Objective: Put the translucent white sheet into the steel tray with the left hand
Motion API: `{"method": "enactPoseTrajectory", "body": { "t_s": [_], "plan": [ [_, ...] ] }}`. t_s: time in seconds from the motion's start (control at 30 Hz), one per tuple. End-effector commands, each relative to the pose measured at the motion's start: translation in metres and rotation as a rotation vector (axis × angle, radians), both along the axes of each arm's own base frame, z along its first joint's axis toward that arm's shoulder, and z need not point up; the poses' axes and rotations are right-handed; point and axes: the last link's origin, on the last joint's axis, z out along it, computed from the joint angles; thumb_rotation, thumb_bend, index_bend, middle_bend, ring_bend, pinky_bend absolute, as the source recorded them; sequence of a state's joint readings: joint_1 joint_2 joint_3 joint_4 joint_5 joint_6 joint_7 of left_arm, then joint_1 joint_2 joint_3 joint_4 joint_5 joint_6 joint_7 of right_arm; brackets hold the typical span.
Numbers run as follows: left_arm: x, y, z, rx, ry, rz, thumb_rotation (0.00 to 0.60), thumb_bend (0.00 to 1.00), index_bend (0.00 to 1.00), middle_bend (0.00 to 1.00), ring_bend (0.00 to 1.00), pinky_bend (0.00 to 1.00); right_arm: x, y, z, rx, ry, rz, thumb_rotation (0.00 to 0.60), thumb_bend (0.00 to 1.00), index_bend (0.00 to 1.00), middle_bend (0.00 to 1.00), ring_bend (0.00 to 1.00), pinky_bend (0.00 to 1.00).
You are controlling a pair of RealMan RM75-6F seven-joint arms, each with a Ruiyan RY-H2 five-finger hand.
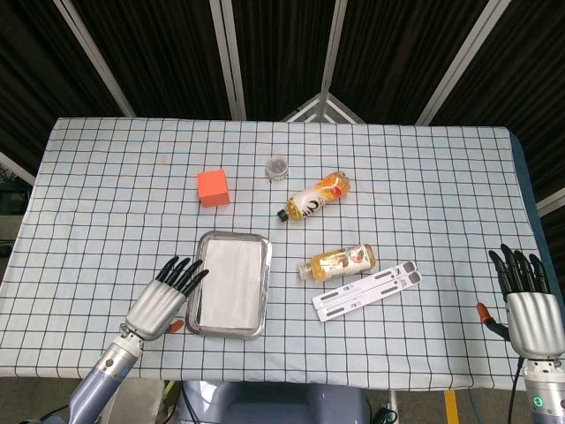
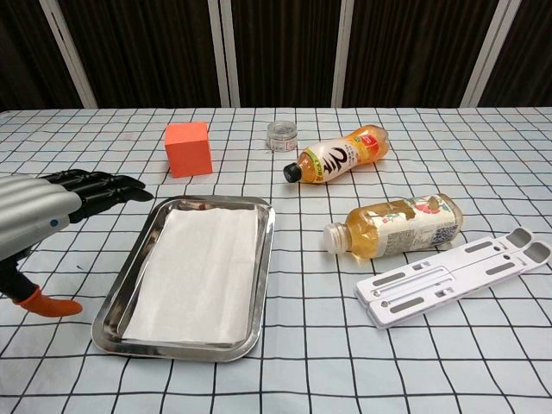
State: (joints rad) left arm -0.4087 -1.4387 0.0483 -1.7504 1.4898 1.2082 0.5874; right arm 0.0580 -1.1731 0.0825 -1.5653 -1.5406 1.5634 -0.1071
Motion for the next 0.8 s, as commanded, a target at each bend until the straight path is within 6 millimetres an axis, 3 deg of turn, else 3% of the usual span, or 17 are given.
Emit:
{"method": "enactPoseTrajectory", "body": {
  "t_s": [0.03, 0.3, 0.53, 0.8],
  "plan": [
    [-0.001, 0.001, 0.003, -0.009, 0.005, -0.002, 0.600, 0.10, 0.00, 0.00, 0.00, 0.00, 0.000, 0.000, 0.000, 0.000, -0.001, 0.000, 0.600, 0.33, 0.00, 0.00, 0.00, 0.00],
    [-0.013, 0.014, 0.022, 0.009, 0.074, 0.047, 0.600, 0.10, 0.00, 0.00, 0.00, 0.00, 0.000, 0.000, 0.000, 0.000, -0.001, -0.003, 0.600, 0.33, 0.00, 0.00, 0.00, 0.00],
    [-0.038, 0.005, 0.072, 0.210, -0.004, 0.115, 0.600, 0.08, 0.00, 0.00, 0.00, 0.00, -0.001, 0.001, 0.001, -0.003, 0.004, 0.000, 0.600, 0.33, 0.00, 0.00, 0.00, 0.00],
    [-0.078, -0.022, 0.131, 0.425, -0.018, 0.194, 0.600, 0.04, 0.00, 0.00, 0.00, 0.00, 0.000, 0.000, 0.000, -0.005, 0.026, 0.004, 0.600, 0.33, 0.00, 0.00, 0.00, 0.00]
  ]
}}
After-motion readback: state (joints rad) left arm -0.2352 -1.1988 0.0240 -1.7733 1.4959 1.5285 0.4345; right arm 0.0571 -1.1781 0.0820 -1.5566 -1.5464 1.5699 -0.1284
